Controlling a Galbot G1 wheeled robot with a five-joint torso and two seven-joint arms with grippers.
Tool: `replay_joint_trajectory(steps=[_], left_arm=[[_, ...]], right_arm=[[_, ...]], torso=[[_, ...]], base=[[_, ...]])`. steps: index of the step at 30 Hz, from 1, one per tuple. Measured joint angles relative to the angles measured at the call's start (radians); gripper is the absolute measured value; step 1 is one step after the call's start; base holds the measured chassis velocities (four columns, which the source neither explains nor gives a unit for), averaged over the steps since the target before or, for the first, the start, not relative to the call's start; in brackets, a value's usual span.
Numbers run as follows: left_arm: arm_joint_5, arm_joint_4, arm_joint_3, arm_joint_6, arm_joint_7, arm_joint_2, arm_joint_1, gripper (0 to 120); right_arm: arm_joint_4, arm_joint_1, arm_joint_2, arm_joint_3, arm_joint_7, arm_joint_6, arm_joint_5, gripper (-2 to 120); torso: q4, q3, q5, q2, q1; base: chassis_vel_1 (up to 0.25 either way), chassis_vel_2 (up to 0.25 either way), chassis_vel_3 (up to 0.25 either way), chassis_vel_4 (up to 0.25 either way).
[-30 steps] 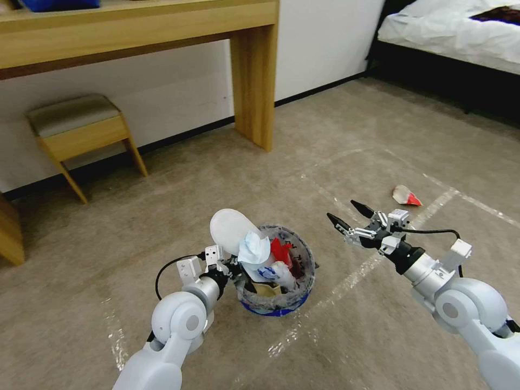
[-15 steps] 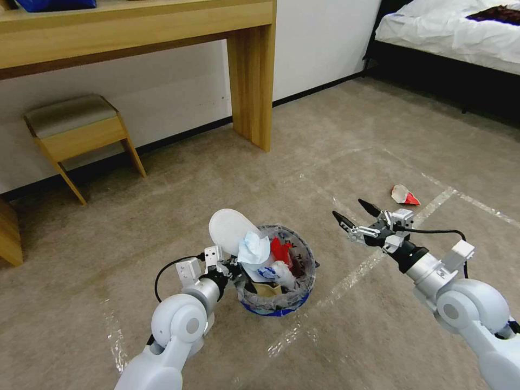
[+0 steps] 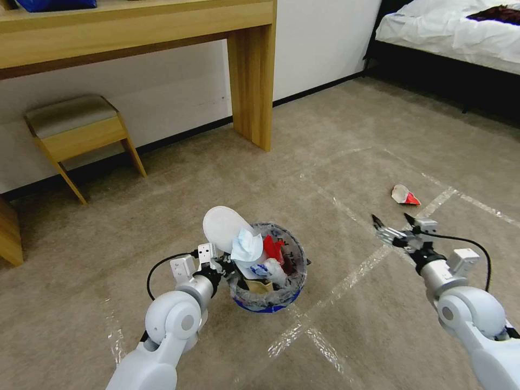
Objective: Pick up the trash bin and place the garbage on the floor into it.
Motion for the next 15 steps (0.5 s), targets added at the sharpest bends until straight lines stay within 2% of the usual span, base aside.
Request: replay_joint_trajectory(steps=[15], left_arm=[[0.017, 0.019, -0.018, -0.015, 0.011, 0.013, -0.025, 1]], right_arm=[[-0.036, -0.017, 0.051, 0.029, -0.002, 0.033, -0.092, 100]], torso=[[0.0002, 0.0, -0.0001, 0.0, 0.0]], base=[[0.0, 0.0, 0.0, 0.0]])
